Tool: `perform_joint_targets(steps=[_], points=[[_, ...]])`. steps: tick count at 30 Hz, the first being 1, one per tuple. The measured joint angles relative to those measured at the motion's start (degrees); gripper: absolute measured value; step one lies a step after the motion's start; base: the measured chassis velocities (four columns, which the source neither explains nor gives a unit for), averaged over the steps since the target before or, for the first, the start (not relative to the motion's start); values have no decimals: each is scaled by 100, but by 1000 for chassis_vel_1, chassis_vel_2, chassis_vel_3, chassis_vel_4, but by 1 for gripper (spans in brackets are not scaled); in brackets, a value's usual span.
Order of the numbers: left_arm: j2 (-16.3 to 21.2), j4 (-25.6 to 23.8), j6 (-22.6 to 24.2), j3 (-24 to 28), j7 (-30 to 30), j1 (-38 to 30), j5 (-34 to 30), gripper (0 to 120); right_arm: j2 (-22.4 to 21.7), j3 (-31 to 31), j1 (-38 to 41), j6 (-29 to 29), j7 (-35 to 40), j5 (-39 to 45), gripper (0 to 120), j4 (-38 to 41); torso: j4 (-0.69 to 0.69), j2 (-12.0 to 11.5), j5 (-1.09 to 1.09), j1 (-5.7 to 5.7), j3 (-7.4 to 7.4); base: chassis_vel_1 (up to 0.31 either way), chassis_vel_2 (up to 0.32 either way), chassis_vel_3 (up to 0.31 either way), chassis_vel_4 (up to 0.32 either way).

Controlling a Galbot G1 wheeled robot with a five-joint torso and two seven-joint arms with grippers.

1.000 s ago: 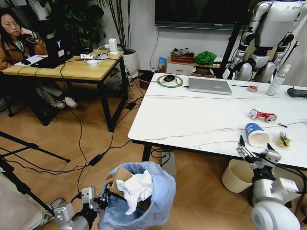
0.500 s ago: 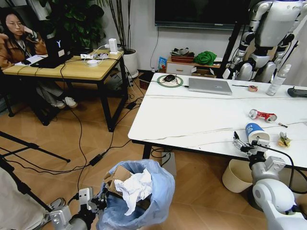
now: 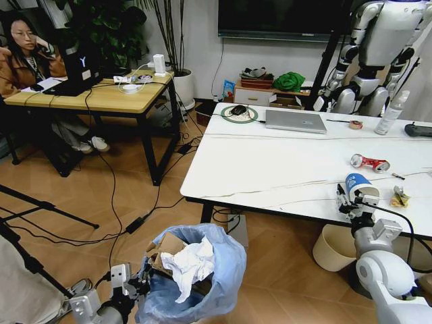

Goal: Pick up the trash bin and place the trash from the table into it.

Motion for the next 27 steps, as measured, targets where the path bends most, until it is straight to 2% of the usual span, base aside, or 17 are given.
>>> perform_joint_targets(steps=[3, 8, 21, 23, 27], points=[[11, -20, 0, -10, -1, 8, -1, 0, 2, 0, -12, -5, 0, 0, 20, 20, 0, 0, 0, 0, 0, 0, 0, 0, 0], [14, -94, 8, -1, -20, 32, 2, 0, -22, -2, -11, -13, 0, -1, 0, 22, 0, 0, 0, 0, 0, 0, 0, 0, 0], [67, -116, 21, 77, -28, 37, 52, 0, -314, 47, -93, 47, -159, 119, 0, 244, 0, 0, 1, 0, 0, 0, 0, 0, 0], [133, -115, 34, 77, -36, 23, 14, 0, -693, 44, -283, 97, -512, 216, 0, 732, 0, 0, -2, 0, 0, 0, 0, 0, 0], [169, -97, 42, 83, -37, 14, -23, 0, -1012, -94, -415, 86, -801, 411, 0, 1283, -1, 0, -1, -2, 0, 0, 0, 0, 0]])
